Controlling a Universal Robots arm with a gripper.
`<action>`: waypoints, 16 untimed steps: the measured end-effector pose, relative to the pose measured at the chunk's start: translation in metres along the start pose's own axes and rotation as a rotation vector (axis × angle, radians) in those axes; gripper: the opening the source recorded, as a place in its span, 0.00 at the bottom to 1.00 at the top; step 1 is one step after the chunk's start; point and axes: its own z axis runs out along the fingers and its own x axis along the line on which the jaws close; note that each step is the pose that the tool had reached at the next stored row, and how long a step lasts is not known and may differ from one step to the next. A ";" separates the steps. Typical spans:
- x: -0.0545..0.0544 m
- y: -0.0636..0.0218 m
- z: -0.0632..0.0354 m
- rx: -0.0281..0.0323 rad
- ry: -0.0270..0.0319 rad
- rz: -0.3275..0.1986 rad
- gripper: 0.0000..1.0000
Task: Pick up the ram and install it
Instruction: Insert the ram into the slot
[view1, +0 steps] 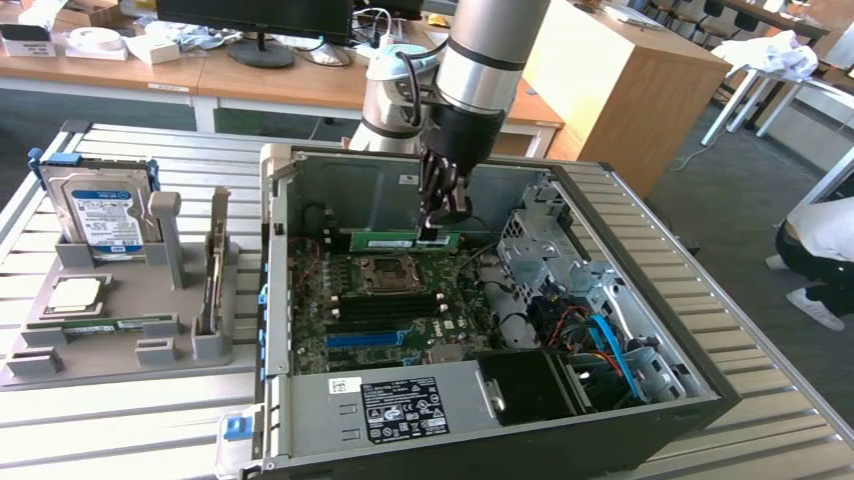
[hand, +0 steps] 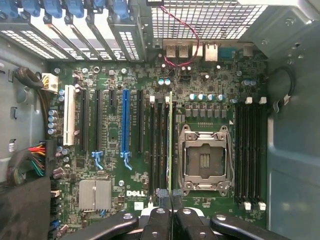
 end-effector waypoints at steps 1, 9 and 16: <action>0.000 0.0000 0.0006 0.0000 0.0000 0.000 0.12; 0.000 -0.0002 0.0044 0.0000 0.0001 0.000 0.12; 0.000 -0.0003 0.0072 0.0000 0.0001 0.000 0.12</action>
